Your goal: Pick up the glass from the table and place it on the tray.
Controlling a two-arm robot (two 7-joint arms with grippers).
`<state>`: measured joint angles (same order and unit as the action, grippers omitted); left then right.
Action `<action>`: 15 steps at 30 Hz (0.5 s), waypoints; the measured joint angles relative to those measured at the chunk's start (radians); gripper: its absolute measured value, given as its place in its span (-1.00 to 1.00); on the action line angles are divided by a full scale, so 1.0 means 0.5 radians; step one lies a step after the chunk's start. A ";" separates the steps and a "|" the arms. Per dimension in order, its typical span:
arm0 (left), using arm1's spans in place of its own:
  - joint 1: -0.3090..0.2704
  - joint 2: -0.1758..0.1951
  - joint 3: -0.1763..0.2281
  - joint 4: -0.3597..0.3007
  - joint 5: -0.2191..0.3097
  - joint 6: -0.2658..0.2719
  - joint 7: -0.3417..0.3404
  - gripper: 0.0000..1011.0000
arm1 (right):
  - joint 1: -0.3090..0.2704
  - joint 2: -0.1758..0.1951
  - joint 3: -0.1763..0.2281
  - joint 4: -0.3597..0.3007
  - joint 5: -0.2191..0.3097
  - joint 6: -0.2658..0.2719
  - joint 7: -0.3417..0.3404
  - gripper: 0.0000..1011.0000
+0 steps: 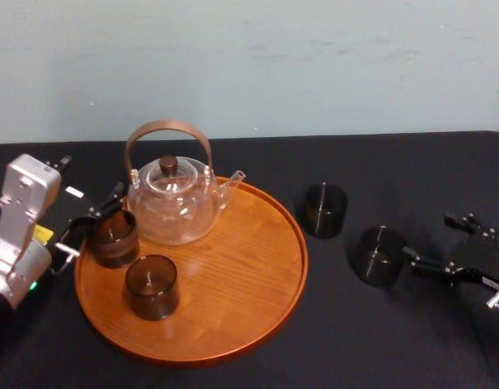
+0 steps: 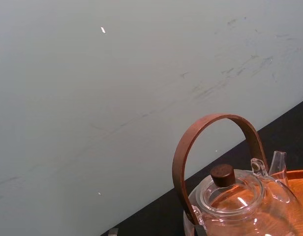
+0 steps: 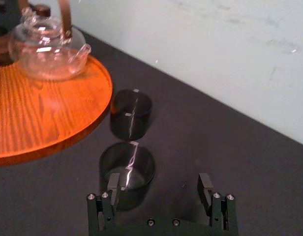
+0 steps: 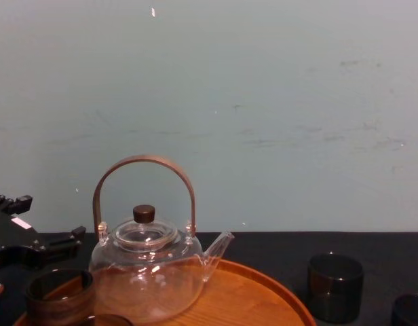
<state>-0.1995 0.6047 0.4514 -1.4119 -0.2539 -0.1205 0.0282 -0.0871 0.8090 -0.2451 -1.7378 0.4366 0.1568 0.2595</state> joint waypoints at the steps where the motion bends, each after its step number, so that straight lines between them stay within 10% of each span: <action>1: 0.000 0.000 0.000 0.000 0.000 0.000 0.000 0.98 | -0.008 0.008 0.000 -0.003 -0.009 0.015 0.018 0.98; 15: 0.000 0.000 0.000 0.000 0.000 0.000 0.000 0.98 | 0.021 -0.014 -0.024 0.042 -0.096 0.114 0.143 0.98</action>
<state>-0.1995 0.6047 0.4514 -1.4120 -0.2539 -0.1205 0.0283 -0.0765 0.8020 -0.2569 -1.7166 0.3886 0.2137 0.3309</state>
